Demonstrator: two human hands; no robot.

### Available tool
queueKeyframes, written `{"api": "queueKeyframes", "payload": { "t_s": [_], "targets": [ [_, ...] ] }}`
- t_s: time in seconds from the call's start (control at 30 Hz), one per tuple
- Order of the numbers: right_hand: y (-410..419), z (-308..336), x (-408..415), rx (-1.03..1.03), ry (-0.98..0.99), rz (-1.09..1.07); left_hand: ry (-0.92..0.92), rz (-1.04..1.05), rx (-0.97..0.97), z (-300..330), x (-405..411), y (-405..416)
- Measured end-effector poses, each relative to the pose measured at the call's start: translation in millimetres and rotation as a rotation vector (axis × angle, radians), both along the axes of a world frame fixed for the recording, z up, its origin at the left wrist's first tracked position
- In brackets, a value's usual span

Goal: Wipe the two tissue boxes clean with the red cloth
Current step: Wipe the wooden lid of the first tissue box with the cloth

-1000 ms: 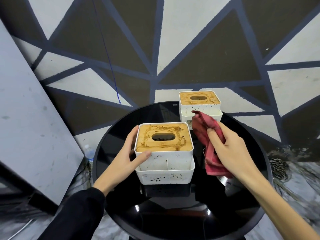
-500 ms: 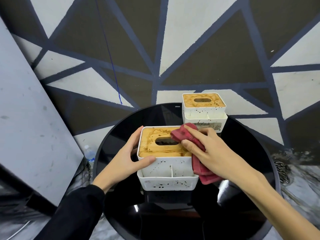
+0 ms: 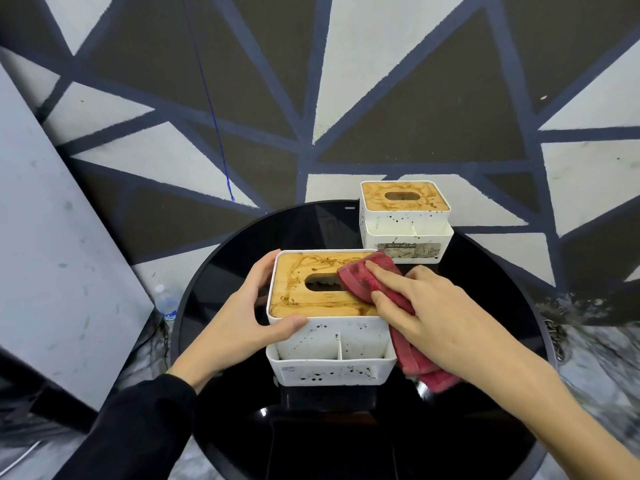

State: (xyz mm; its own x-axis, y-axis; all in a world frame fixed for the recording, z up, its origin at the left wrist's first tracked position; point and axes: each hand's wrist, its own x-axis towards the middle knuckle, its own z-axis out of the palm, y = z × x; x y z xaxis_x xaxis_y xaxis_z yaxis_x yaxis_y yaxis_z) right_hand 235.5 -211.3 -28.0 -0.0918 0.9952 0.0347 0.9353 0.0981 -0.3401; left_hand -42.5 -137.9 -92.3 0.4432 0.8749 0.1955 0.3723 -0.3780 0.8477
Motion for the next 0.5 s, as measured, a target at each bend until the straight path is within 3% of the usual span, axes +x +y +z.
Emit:
{"api": "queueKeyframes", "payload": {
  "t_s": [0.5],
  "targets": [
    [35.2,4.5,0.0,0.054,-0.095,-0.014,-0.008,0.021,0.023,-0.7,2.2,-2.0]
  ]
}}
